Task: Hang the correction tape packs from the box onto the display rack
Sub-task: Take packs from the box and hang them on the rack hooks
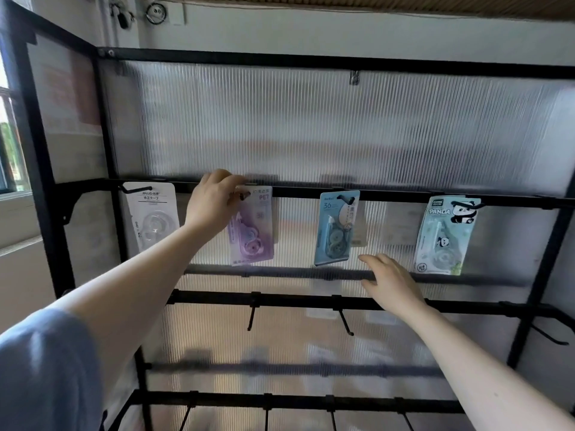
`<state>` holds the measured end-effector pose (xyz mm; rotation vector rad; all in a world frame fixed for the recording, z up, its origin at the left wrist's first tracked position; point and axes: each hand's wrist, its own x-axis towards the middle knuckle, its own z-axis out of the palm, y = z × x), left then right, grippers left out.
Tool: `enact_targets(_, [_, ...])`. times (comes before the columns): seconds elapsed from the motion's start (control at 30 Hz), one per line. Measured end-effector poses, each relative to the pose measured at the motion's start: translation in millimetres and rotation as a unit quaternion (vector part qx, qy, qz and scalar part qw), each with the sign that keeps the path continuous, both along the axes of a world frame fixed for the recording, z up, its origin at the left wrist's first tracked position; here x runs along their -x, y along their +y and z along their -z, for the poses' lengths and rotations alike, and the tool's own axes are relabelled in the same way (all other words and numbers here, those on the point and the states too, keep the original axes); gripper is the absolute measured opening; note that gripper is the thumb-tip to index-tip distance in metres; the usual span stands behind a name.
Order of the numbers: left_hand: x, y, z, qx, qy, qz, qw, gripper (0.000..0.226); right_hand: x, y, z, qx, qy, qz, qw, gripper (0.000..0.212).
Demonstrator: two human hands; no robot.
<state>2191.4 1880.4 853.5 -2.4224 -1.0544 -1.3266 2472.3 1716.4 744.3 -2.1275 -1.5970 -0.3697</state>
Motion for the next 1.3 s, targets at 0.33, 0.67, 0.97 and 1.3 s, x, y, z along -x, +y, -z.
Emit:
enact_targets(0.33, [25, -50, 42, 0.022, 0.02, -0.076, 0.997, 0.061, -5, -30, 10, 0.025, -0.038, 0.017, 0.999, 0.047])
enact_targets(0.67, [26, -122, 117, 0.112, 0.05, -0.128, 0.984, 0.062, -4, -70, 49, 0.065, -0.011, -0.019, 0.998, 0.046])
enact_targets(0.97, [25, -165, 220, 0.203, 0.117, -0.138, 0.962, 0.065, 6, -92, 126, 0.116, 0.01, -0.036, 0.993, 0.046])
enact_targets(1.3, [37, -172, 383, 0.325, 0.166, -0.134, 0.921, 0.064, 16, -97, 272, 0.224, 0.053, -0.028, 0.973, 0.046])
